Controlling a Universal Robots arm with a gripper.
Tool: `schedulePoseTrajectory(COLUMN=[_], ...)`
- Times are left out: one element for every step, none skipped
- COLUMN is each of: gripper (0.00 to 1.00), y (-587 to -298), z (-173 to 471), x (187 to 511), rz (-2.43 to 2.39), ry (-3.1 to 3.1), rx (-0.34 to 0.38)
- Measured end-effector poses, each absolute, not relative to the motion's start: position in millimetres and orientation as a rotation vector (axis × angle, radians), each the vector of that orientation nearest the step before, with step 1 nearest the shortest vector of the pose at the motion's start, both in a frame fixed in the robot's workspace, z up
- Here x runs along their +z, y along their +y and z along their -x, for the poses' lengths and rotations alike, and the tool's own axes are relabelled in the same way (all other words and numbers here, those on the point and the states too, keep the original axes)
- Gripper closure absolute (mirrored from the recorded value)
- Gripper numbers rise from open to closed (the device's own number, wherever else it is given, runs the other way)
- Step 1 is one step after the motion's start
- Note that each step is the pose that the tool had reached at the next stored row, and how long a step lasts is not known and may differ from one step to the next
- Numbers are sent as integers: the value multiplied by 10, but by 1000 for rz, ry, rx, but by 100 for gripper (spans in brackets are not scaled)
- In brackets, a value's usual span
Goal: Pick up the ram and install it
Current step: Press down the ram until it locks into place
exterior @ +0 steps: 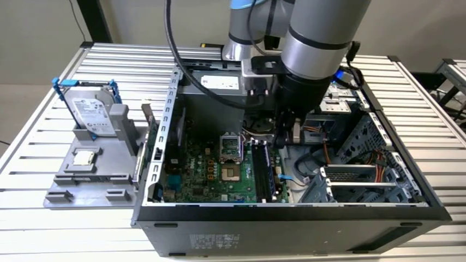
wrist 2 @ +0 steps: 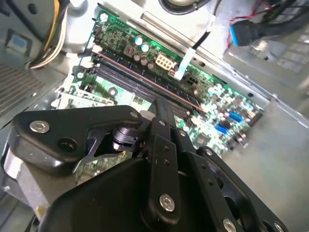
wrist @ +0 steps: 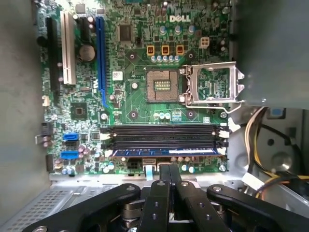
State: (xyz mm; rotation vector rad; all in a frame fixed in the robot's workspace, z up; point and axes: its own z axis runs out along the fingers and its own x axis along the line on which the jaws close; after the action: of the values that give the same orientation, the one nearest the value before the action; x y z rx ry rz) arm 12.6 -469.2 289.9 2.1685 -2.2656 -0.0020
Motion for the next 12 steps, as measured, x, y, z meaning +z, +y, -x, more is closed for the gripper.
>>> schedulePoseTrajectory(gripper=[100, 100, 100, 100, 100, 100, 100, 100, 100, 100, 100, 100], y=[-4692, -4692, -4692, -4692, -4692, -4692, -4692, -4692, -4693, -4693, -4693, -4693], z=[-125, -125, -125, -125, -126, -126, -126, -126, -126, -126, -125, -126], x=[2943, 2987, 3034, 3077, 3097, 3097, 3097, 3097, 3098, 3099, 3099, 3099], rz=[-2168, -2169, -2168, -2169, -2168, -2169, -2169, -2169, -2169, -2169, -2169, -2169], ry=[-2266, -2266, -2266, -2266, -2265, -2266, -2266, -2266, -2266, -2266, -2266, -2266], rx=[-2, -2, -2, -2, -2, -2, -2, -2, -2, -2, -2, -2])
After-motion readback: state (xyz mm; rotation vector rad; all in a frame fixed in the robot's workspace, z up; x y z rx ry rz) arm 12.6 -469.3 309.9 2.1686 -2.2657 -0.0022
